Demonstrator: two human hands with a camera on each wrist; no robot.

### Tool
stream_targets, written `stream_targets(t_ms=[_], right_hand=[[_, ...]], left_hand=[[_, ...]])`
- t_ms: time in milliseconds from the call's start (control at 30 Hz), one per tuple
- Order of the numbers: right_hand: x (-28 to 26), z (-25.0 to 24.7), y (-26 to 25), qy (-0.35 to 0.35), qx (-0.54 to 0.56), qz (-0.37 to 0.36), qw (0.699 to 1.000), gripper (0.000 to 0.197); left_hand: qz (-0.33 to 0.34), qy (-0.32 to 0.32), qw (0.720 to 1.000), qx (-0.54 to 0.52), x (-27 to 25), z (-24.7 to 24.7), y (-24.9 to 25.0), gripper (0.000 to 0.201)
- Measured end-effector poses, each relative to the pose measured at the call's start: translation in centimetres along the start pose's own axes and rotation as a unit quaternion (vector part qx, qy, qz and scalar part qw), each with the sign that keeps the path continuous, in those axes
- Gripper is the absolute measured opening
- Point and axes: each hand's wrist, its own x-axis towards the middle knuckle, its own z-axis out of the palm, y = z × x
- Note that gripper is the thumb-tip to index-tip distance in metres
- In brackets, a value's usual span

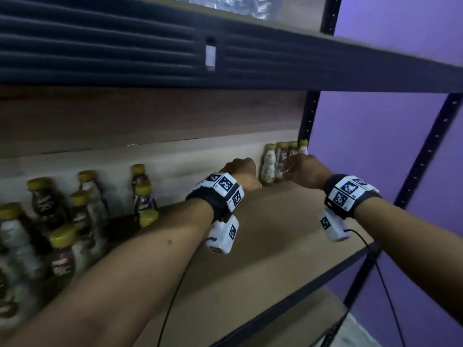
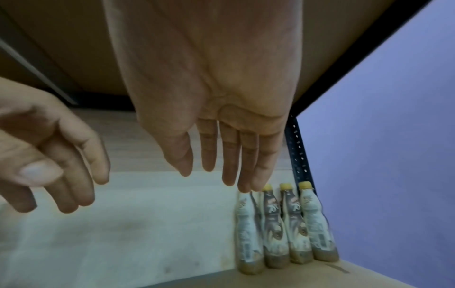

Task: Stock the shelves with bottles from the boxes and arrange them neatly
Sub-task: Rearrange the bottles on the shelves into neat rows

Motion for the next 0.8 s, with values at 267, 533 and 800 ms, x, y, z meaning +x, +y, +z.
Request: stream_targets(t_ms=[267,533,800], right_hand=[[8.7,2.3,7.5,-0.066,-0.018,0.016,0.998,0.032],[16.1,3.9,11.1,-0.013,0.211,0.044,0.976,0.015],[19.8,5.6,12.3,-0.008,0.360,0.063,0.931,0.021]], left_hand=[[-0.058,-0.032,0.997,0.031,10.3,4.5,1.1,0.035],[-0.088,-0.017,0.994,-0.056,16.5,6.3,1.4,0.051],[-0.095,0.005,0.977,-0.189,21.1,6.7,4.5,0.057]])
